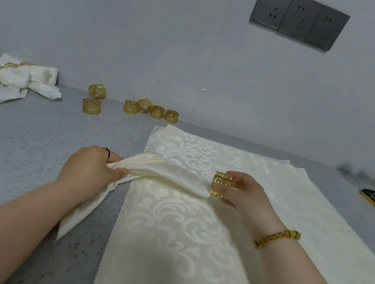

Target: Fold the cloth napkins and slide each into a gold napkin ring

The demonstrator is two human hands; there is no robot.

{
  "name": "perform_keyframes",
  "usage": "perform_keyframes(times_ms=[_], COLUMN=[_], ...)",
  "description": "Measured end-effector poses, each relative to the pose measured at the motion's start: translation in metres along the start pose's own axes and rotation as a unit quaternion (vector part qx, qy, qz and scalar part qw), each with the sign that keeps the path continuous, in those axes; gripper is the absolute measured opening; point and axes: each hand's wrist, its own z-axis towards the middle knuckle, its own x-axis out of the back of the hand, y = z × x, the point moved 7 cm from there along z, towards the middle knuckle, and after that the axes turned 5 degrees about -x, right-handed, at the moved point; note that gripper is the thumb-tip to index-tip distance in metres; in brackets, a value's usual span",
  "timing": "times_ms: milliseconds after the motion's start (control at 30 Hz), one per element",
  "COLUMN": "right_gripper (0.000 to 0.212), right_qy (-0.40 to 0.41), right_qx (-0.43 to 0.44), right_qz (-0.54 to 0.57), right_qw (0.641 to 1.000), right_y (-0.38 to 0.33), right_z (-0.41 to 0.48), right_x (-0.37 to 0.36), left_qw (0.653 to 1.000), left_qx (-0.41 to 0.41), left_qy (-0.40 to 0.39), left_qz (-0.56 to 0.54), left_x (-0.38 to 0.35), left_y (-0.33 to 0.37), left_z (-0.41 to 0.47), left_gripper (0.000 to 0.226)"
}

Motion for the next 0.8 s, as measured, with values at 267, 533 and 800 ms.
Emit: perform_keyframes(times_ms=[267,533,800], right_gripper=[0.032,0.036,0.032], right_qy=[-0.017,-0.016,-0.032], right_qx=[-0.011,0.006,0.067], right_qz=[0.081,0.022,-0.075], right_qw=[0.997,1.0,0.994], right_y=[0.013,0.013,-0.014], right_z=[-0.005,-0.009,-0.021], right_x=[-0.007,-0.017,-0.005], left_qw=[1.0,0.997,0.997], left_qx=[0.018,-0.006,-0.036], left_qy=[0.012,-0.043,-0.07], left_qz=[-0.018,-0.06,-0.027], left_x=[0.0,-0.013,-0.027], left_y=[-0.001,0.02,0.039], left_z=[0.001,-0.012,-0.026], left_gripper=[0.011,0.012,0.019])
